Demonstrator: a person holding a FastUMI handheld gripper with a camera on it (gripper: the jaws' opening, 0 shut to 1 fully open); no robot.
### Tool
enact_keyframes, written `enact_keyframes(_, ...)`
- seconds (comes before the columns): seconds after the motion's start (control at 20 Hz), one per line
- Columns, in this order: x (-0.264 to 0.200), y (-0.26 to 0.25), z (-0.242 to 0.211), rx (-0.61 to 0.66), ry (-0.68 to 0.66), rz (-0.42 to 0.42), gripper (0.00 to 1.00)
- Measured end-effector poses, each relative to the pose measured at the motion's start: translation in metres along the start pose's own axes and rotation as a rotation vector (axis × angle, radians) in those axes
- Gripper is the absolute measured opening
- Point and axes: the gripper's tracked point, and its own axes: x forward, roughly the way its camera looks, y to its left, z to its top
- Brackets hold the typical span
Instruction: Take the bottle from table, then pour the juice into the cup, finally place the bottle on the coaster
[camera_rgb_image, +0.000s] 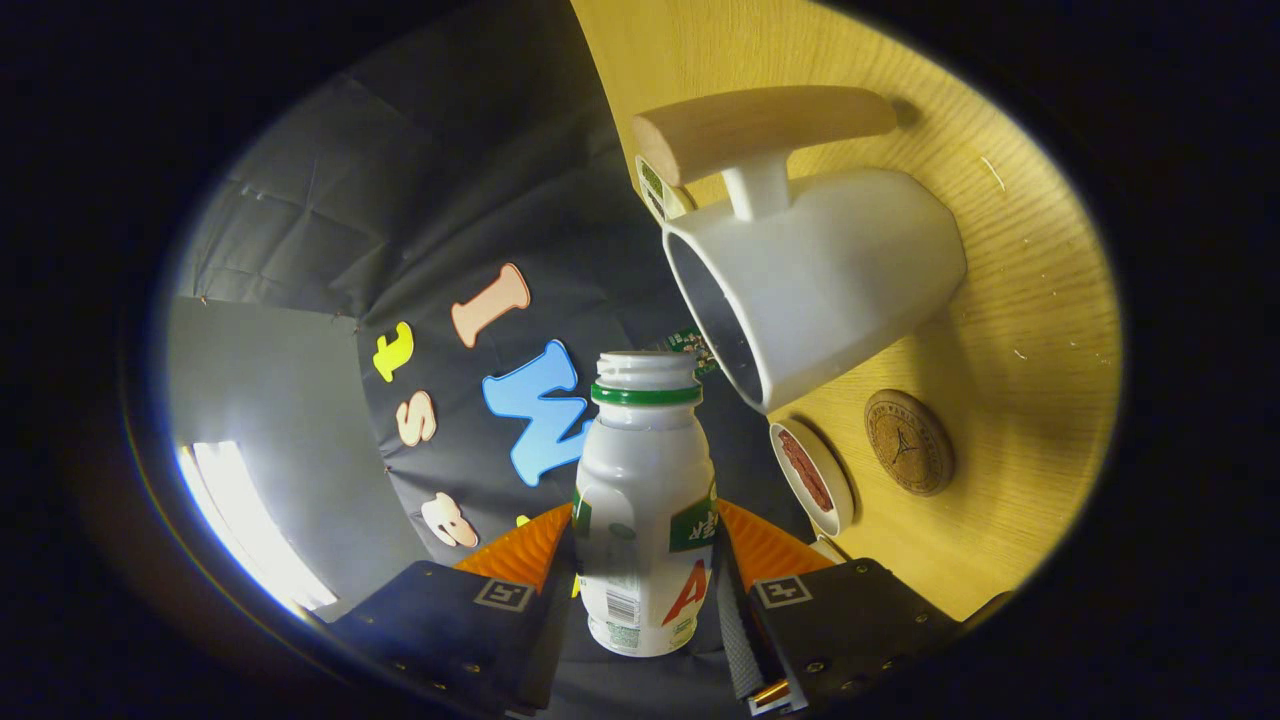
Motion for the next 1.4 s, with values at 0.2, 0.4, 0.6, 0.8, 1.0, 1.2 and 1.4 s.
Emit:
enact_keyframes(0.2, 0.001, 0.000, -0.001, 0.002, 0.003, -0.002, 0.65)
enact_keyframes(0.4, 0.001, -0.001, 0.001, 0.001, 0.001, -0.006, 0.65)
enact_keyframes(0.6, 0.002, -0.001, 0.001, 0.000, 0.004, -0.010, 0.65)
enact_keyframes(0.8, 0.003, -0.001, 0.001, -0.002, 0.006, -0.009, 0.65)
enact_keyframes(1.0, 0.004, 0.000, 0.000, -0.023, 0.008, -0.009, 0.65)
enact_keyframes(1.2, 0.005, -0.005, 0.002, -0.080, 0.005, -0.025, 0.65)
enact_keyframes(1.4, 0.006, -0.014, 0.001, -0.139, 0.002, -0.052, 0.65)
